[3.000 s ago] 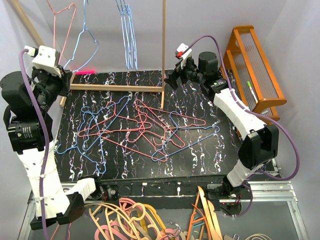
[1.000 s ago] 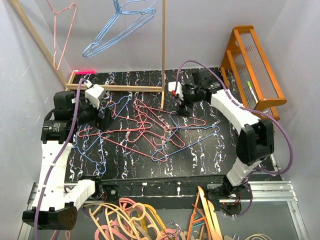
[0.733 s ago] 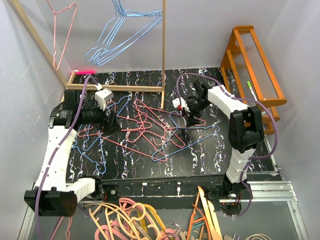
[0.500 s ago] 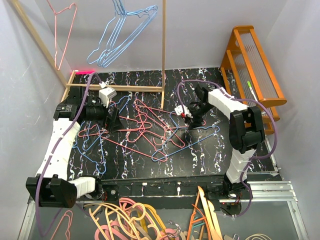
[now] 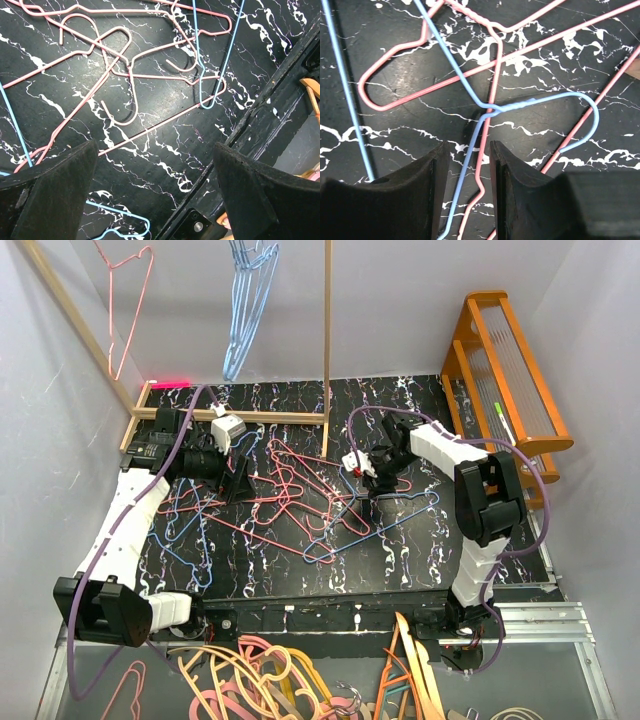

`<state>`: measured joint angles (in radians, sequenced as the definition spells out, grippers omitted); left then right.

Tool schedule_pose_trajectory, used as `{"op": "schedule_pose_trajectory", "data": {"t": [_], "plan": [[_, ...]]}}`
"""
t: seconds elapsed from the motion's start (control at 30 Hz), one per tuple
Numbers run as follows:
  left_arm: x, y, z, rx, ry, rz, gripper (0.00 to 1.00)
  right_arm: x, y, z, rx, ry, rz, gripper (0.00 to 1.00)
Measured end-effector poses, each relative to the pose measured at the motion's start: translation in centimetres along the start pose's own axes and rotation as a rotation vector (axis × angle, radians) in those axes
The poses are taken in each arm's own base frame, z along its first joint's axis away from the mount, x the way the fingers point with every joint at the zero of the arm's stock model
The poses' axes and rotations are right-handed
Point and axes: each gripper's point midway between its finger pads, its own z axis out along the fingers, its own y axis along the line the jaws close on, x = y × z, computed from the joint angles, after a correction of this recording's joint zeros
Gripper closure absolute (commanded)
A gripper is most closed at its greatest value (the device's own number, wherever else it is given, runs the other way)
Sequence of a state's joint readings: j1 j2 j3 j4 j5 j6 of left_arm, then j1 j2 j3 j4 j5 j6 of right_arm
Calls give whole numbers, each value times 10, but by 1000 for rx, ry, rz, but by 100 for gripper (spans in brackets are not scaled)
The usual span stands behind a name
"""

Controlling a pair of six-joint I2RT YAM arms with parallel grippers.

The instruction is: Organize the hangers

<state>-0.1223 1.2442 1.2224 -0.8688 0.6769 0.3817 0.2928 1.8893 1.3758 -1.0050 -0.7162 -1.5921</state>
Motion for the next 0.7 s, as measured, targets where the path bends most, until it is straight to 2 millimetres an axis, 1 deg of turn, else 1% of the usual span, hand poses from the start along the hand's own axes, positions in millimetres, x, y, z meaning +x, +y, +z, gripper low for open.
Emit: {"op": "schedule_pose_trajectory", "data": {"t": [0.13,0.37,0.57,0.6,0.63,0.7], "plan": [[1,0,1,-3,9,4,3,6,-6,6,12,-1,18,61],[3,3,3,-13,23,11,3,21,0,25,-35,3,73,58],[4,5,3,-24,30,15,3,24,-2,32,-41,2,79,59],[4,5,3,-24,31,16,3,24,-3,33,-40,2,77,60],[4,5,3,-24,31,19,3,24,-4,33,-41,2,75,64],[5,5,4,-24,32,22,3,22,-6,35,-40,1,70,79]]}}
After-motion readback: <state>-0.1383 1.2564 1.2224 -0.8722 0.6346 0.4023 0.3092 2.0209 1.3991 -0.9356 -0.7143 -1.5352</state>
